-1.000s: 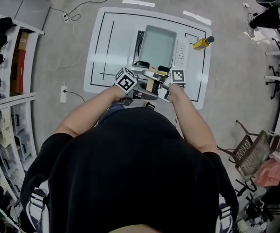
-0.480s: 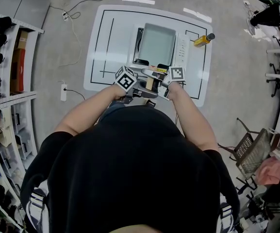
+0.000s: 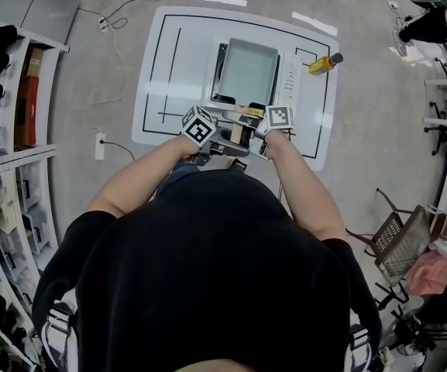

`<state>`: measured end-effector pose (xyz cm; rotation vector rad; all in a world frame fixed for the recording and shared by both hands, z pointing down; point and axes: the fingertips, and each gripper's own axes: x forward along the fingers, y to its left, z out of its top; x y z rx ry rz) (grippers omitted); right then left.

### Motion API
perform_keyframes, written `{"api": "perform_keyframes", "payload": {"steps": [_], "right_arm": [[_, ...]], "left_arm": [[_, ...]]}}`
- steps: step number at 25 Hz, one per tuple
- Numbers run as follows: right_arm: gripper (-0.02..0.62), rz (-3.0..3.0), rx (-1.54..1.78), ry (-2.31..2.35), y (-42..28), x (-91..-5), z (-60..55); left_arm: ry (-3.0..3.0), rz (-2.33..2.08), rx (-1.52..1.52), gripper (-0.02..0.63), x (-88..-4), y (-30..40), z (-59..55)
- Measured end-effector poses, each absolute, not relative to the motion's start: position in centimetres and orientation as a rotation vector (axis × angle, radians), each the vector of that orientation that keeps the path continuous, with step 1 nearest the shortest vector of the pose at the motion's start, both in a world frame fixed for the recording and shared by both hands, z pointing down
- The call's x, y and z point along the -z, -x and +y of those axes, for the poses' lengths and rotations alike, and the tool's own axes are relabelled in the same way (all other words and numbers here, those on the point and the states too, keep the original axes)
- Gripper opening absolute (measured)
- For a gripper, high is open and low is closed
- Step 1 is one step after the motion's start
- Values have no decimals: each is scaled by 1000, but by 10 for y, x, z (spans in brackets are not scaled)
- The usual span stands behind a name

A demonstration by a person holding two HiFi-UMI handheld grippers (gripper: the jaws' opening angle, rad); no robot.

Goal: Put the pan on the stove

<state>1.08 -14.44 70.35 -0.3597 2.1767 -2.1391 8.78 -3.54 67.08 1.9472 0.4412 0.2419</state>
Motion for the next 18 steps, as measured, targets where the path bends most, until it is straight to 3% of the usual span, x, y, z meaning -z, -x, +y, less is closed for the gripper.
{"api": "perform_keyframes", "payload": {"steps": [18], "right_arm": [[143,2173,2191,389,-11,-718,-139]], "left_arm": [[-1943,421,-241,155,-686,-90,-31]]}}
